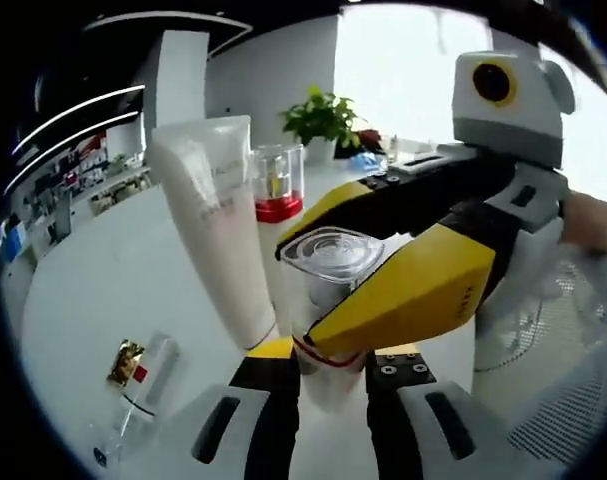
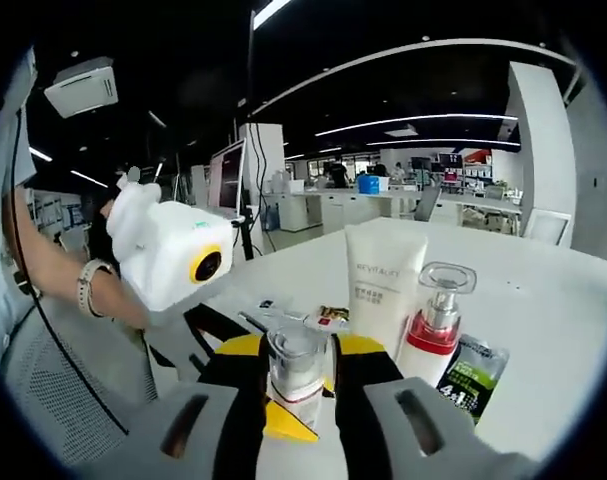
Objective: Arrange the skincare products in the storage area until every visible bottle or jar stands upright without overlapping.
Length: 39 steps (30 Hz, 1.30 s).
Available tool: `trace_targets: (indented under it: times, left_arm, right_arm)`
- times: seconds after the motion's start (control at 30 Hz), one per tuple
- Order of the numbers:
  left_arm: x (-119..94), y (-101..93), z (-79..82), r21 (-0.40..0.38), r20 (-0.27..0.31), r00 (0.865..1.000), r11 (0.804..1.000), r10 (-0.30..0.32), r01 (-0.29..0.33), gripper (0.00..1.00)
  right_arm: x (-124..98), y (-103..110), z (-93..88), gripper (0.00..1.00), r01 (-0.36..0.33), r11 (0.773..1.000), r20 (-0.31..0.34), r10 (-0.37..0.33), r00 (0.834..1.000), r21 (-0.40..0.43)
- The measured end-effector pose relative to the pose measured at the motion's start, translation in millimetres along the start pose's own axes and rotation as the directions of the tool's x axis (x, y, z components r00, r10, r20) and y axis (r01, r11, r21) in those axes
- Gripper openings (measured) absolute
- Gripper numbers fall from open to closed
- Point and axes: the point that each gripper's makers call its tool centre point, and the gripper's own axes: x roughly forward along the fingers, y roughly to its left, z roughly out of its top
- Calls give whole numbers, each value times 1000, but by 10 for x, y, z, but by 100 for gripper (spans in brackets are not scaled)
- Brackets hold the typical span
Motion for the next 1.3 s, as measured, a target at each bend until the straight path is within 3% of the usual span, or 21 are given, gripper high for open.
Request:
trace_targets:
  times: [0.43,0.7,0.9,1.2,1.3]
  left_arm:
    - [70,51,-59,-3,20,997,998,69,-69,21]
    - [113,38,-119,-37,31,997,997,66,-65,21]
    - [130,48,-119,-11,58,995,997,75,-75,22]
    - [106,24,-84,56,51,998,998,26,-29,24]
    - [91,-66,-157,88,-12,999,995,-39,40,31]
  right_arm:
    - [1,43,-104,20,-17,998,-50,14,999,-57]
    - [20,52,-187,20,-22,998,-85,16,996,-62]
    - [21,36,-204,20,-22,998,-94,16,995,-63]
    - [19,25,-208,20,-28,999,-92,23,995,-47]
    - [19,27,-207,20,-32,998,-91,28,996,-50]
